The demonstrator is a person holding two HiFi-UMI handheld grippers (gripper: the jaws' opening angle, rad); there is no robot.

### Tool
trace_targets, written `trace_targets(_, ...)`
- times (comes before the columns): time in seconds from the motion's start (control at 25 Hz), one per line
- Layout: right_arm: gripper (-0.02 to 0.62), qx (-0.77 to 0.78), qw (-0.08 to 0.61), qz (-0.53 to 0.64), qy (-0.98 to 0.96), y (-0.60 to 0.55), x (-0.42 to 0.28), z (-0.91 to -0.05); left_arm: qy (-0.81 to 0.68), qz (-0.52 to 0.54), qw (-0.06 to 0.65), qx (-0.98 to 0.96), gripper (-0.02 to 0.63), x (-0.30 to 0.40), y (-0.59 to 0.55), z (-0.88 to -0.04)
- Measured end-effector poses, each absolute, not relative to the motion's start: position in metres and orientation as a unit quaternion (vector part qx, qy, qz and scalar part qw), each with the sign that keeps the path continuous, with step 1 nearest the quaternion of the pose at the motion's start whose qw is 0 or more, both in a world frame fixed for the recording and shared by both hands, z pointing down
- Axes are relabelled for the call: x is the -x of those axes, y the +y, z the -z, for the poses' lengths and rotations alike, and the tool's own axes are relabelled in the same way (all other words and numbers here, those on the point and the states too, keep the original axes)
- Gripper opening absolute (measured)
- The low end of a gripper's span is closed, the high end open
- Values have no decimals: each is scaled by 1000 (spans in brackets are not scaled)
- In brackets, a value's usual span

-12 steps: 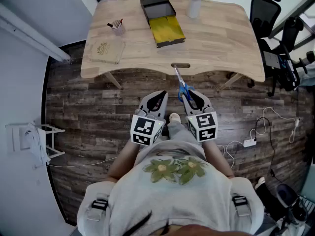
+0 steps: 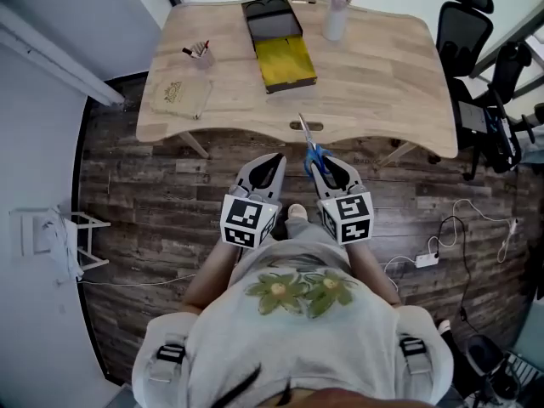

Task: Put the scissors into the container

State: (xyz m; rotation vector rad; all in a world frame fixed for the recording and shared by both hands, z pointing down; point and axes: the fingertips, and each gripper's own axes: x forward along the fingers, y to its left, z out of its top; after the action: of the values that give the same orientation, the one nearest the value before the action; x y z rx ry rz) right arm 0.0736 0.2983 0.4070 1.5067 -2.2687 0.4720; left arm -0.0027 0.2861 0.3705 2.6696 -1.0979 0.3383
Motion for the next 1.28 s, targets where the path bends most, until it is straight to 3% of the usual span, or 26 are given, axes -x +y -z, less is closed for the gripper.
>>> trace_targets(1.28, 83, -477, 214, -184, -833, 238, -136, -441, -449, -144, 157, -868, 5, -29, 245, -403)
